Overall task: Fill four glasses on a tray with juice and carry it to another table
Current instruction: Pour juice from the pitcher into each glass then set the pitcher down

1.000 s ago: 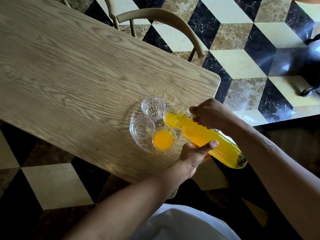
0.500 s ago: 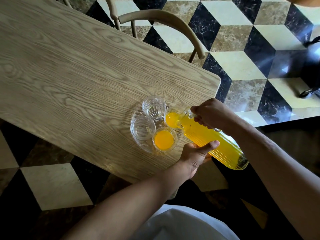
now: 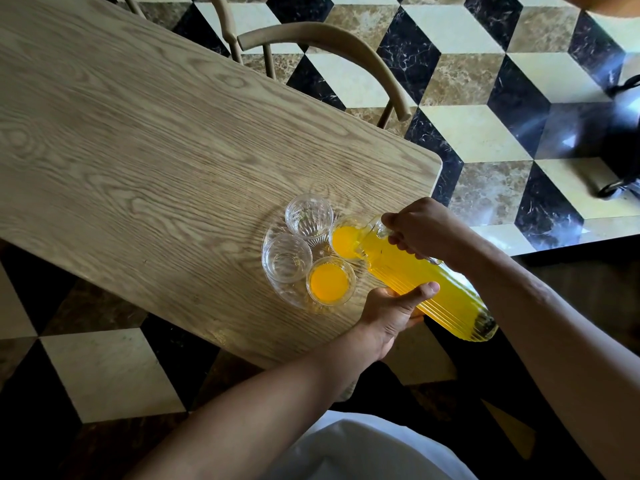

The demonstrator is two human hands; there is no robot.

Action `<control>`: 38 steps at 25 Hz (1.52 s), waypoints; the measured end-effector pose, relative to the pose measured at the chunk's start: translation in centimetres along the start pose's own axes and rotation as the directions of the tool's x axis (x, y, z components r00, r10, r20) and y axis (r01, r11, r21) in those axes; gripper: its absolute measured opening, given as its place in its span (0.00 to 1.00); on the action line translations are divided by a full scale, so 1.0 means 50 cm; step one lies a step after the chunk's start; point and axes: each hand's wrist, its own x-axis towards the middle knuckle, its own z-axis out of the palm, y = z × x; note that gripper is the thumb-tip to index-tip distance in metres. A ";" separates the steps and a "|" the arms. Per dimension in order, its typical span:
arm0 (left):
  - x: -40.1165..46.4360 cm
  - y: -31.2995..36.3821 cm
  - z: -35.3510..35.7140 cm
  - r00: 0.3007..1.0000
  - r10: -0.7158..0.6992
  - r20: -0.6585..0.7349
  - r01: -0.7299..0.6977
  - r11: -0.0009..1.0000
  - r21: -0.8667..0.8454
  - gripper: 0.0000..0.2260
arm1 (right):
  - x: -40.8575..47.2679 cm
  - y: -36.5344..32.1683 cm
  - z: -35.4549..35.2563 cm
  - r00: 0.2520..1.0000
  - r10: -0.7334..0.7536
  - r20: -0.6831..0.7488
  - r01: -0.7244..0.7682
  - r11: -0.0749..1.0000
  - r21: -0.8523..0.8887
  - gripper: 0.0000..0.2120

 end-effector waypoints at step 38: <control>-0.021 0.081 -0.030 0.924 0.231 -0.304 -0.189 0.969 0.162 0.41 | -0.007 -0.079 -0.013 0.977 -0.212 -0.013 0.213 0.975 0.058 0.20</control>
